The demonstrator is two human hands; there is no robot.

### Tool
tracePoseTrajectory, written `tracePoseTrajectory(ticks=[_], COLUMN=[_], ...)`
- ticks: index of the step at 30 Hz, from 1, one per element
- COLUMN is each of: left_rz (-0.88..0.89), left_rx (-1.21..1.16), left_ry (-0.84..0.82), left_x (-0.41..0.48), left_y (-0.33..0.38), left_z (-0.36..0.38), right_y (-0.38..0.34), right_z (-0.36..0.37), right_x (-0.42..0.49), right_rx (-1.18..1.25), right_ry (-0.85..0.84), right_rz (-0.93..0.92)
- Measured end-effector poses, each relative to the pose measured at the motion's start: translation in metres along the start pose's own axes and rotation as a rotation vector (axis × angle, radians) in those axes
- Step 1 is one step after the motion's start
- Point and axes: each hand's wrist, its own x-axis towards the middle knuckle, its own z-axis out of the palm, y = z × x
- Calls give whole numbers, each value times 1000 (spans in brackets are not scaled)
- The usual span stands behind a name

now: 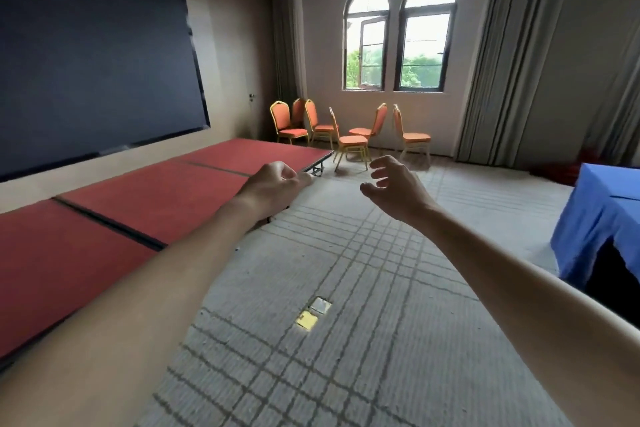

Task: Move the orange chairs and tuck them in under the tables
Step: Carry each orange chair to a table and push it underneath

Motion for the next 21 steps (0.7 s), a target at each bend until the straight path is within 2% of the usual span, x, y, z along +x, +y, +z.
tracePoseTrajectory(ticks=[5,12,21], left_rz=[47,27,107], left_rx=[-26,-74,-89], left_ry=[1,-31,-98], left_x=[148,327,610], left_y=[-23,-73,-127], left_z=[-14,-26,-20], right_y=[20,46,100], right_z=[54,121,223], right_x=[140,289,533], right_rx=[-12,-57,-125], right_ry=[10,-27,-9], right_rz=[37,19,6])
